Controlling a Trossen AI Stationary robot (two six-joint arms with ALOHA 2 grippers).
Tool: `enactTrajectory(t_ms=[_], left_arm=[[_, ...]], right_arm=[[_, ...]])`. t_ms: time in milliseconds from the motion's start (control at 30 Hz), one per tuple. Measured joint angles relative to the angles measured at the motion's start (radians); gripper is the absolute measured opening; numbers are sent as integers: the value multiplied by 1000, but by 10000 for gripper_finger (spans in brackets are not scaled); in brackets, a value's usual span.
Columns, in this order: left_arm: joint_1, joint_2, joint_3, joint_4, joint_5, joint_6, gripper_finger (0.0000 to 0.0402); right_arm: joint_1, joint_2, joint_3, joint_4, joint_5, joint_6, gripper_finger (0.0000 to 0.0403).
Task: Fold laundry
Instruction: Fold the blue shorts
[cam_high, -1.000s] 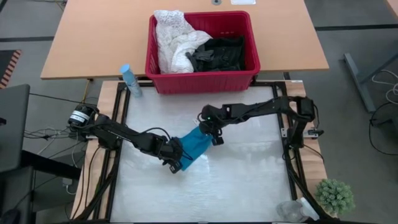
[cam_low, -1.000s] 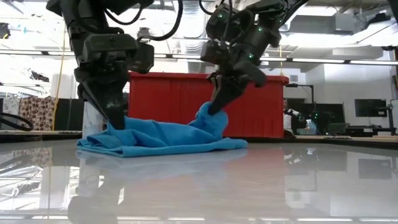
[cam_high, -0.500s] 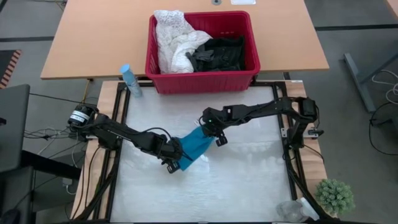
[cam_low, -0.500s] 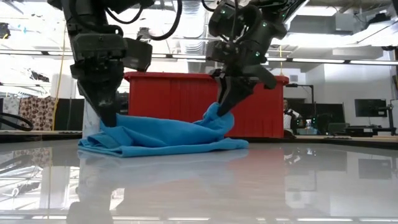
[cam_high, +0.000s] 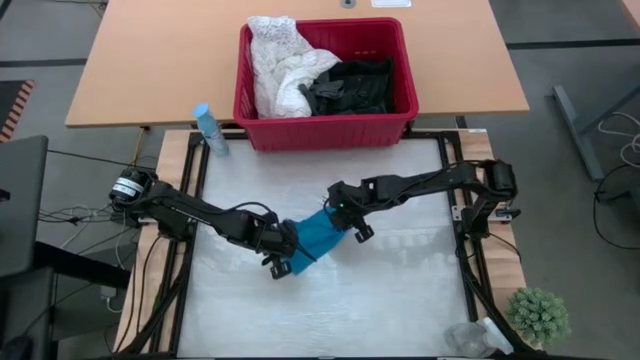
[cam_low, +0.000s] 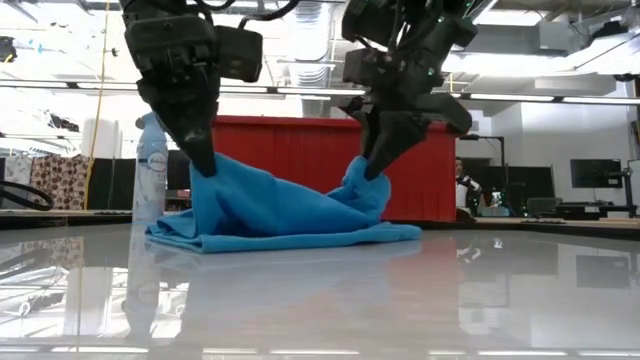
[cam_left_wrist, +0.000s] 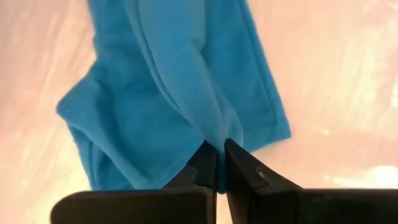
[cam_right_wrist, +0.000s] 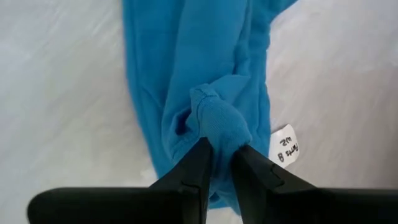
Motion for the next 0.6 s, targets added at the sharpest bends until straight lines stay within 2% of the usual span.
enactTrajectory(t_ms=[333,600], left_arm=[[-2,0,0,5,37,158,0],[-5,0,0,91,65,300,6]], right_arm=[[12,-1,0,-47,18,-11,88],[31,-1,0,-58,21,-19,88]])
